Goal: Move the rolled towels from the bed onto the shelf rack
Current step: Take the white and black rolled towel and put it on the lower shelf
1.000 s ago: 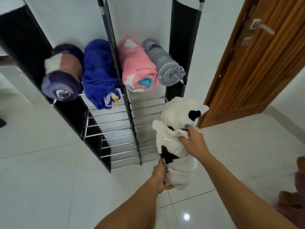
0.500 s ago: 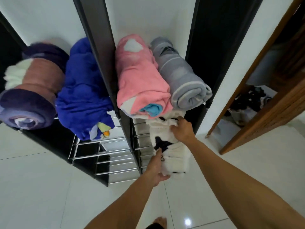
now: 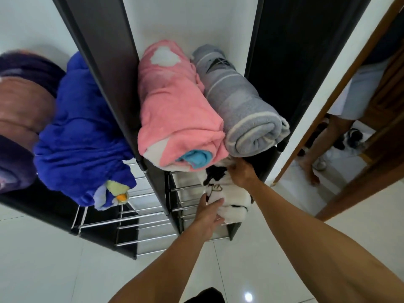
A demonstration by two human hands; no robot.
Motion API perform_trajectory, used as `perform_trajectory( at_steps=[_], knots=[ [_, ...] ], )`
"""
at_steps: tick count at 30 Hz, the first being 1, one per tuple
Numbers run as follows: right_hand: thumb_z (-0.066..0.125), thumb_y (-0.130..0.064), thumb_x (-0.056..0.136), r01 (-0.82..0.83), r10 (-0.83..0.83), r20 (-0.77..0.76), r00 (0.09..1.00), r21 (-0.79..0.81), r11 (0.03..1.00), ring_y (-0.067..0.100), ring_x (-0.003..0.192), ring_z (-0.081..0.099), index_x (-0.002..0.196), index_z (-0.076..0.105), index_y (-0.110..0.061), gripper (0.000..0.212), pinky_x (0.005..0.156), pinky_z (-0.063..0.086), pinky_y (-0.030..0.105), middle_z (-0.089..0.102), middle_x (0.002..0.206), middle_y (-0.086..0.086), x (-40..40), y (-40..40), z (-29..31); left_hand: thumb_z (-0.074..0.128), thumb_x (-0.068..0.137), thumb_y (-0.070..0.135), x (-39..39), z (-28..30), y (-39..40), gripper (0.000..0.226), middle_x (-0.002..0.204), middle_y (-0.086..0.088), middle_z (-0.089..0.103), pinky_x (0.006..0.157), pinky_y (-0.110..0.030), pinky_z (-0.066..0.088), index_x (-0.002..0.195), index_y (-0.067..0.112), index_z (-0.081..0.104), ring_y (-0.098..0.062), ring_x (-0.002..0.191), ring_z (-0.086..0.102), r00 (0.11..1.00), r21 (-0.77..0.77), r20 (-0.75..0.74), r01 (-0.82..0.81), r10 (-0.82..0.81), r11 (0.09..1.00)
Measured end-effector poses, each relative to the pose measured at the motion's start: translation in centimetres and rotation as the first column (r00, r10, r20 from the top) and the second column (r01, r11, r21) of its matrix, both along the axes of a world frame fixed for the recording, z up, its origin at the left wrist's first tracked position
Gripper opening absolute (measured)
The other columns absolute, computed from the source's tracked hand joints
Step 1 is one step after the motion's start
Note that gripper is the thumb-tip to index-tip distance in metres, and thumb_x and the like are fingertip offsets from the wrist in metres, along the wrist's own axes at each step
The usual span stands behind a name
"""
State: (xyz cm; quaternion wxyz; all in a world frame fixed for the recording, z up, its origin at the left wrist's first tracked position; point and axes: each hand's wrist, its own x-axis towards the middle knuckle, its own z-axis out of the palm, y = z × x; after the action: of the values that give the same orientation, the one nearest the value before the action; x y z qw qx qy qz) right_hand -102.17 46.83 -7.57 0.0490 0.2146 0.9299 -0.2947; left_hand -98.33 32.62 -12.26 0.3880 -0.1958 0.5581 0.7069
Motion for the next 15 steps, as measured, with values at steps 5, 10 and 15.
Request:
perform_trajectory(
  at_steps=[5, 10, 15],
  knots=[
    [0.045, -0.011, 0.093, -0.063, 0.063, 0.087, 0.994, -0.004, 0.998, 0.023, 0.139, 0.037, 0.143, 0.037, -0.01, 0.051, 0.11, 0.024, 0.022, 0.038, 0.151, 0.009, 2.4, 1.0, -0.4, 0.061, 0.093, 0.014, -0.1, 0.6, 0.9, 0.061, 0.137, -0.008, 0.051, 0.079, -0.033, 0.051, 0.144, 0.028, 0.031, -0.025, 0.103, 0.058, 0.994, -0.012, -0.097, 0.047, -0.048, 0.999],
    [0.045, -0.007, 0.093, 0.018, -0.015, 0.102, 0.995, -0.032, 0.999, 0.034, 0.129, 0.045, 0.138, 0.043, -0.002, 0.046, 0.1, 0.032, 0.025, 0.047, 0.142, 0.021, 6.3, 0.7, 1.2, 0.063, 0.09, 0.018, 2.3, 1.1, 1.1, 0.047, 0.128, -0.007, 0.058, 0.064, -0.029, 0.048, 0.131, 0.023, 0.041, -0.019, 0.085, 0.055, 0.983, -0.192, -0.146, 0.079, -0.108, 0.978],
    [0.047, -0.013, 0.094, 0.133, -0.104, 0.167, 0.98, -0.17, 0.976, 0.028, 0.129, 0.046, 0.137, 0.048, -0.009, 0.042, 0.103, 0.033, 0.023, 0.049, 0.142, 0.014, 12.1, 0.8, 3.1, 0.058, 0.093, 0.025, 4.9, 3.3, 1.5, 0.007, 0.108, -0.008, 0.062, 0.077, -0.035, 0.051, 0.093, 0.02, 0.053, -0.023, 0.091, 0.057, 0.896, -0.434, -0.137, 0.329, -0.423, 0.839]
  ],
)
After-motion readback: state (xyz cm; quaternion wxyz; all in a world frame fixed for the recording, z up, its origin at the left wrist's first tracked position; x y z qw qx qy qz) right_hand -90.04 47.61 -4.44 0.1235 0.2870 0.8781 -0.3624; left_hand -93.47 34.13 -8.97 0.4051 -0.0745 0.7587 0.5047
